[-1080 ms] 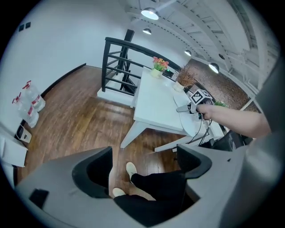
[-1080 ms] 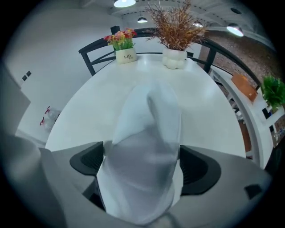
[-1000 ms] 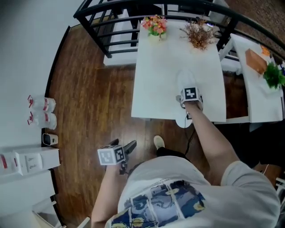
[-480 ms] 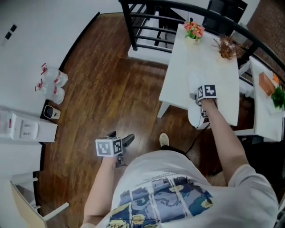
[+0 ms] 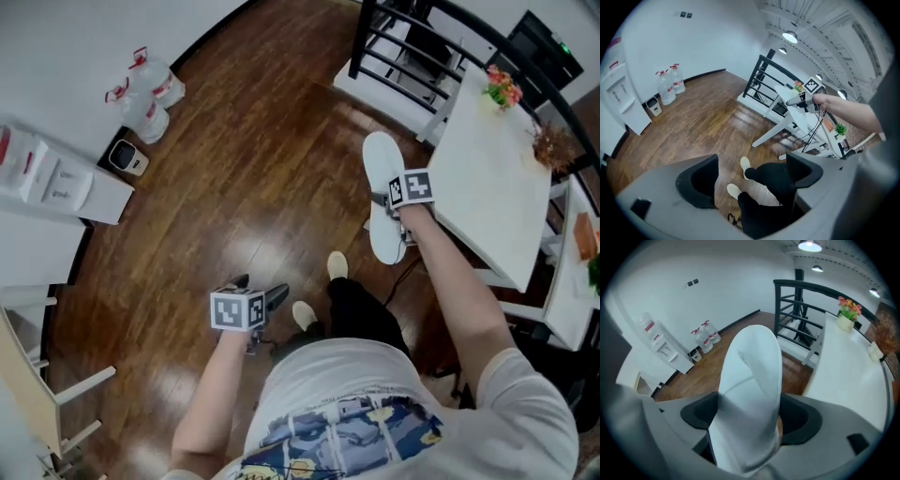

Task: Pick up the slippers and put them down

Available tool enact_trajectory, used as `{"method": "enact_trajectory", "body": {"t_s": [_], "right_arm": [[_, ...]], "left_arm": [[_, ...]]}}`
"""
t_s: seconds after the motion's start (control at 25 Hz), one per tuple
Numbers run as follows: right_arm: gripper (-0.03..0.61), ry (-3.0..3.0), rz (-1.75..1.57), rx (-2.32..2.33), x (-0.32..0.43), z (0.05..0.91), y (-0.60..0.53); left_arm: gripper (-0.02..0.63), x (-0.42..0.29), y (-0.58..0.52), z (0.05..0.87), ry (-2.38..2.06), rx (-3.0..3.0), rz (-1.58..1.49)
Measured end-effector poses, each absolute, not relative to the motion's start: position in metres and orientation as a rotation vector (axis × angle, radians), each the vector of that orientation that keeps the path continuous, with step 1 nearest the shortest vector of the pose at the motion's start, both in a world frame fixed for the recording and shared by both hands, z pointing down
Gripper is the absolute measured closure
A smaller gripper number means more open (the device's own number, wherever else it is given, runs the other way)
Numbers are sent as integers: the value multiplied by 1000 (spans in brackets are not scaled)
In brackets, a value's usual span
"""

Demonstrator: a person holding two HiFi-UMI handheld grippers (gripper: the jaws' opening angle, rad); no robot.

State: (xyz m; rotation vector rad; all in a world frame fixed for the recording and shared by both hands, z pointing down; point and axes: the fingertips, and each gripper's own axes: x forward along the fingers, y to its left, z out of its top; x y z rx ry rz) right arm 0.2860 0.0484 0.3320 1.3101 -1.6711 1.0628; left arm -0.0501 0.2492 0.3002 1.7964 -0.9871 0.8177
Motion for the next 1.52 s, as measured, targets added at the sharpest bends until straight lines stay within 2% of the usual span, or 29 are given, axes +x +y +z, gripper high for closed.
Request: {"method": "enact_trajectory", "body": {"t_s": [0.16,0.28,0.44,0.64,0.76,0.84,1.0,1.04,1.16,1.32,1.52], "right_arm": [[152,-1693,1024,1103,185,445,-13],[152,-1688,1004,1009,133,563,-81],[152,-1678,987,933,82,767,-156],[152,-1626,960,815,39,1036,-172],[152,-1602,1025,855,35,1133,-171],[146,-1605,1051,863,34,1172,-164],[137,-1607,1007,835,34,1193,-149],[72,-1602,994,833,34,1189,-148],[67,-1597,990,843,35,1156,-152],[67,-1622,978,815,42,1043,-134],[69,-1662,980,847,43,823,-75]], "left_arm": [[163,-84,209,365,-1033,1673,786],[163,-97,146,442,-1079,1615,750],[163,-110,75,600,-1120,1542,704],[163,-131,29,829,-1094,1435,693],[163,-145,13,930,-1096,1376,666],[163,-152,6,968,-1107,1345,639],[163,-151,9,987,-1081,1343,650],[163,-152,10,985,-1076,1344,653],[163,-153,10,964,-1069,1352,653],[163,-148,17,880,-1052,1381,683],[163,-153,26,701,-1041,1530,741]]}}
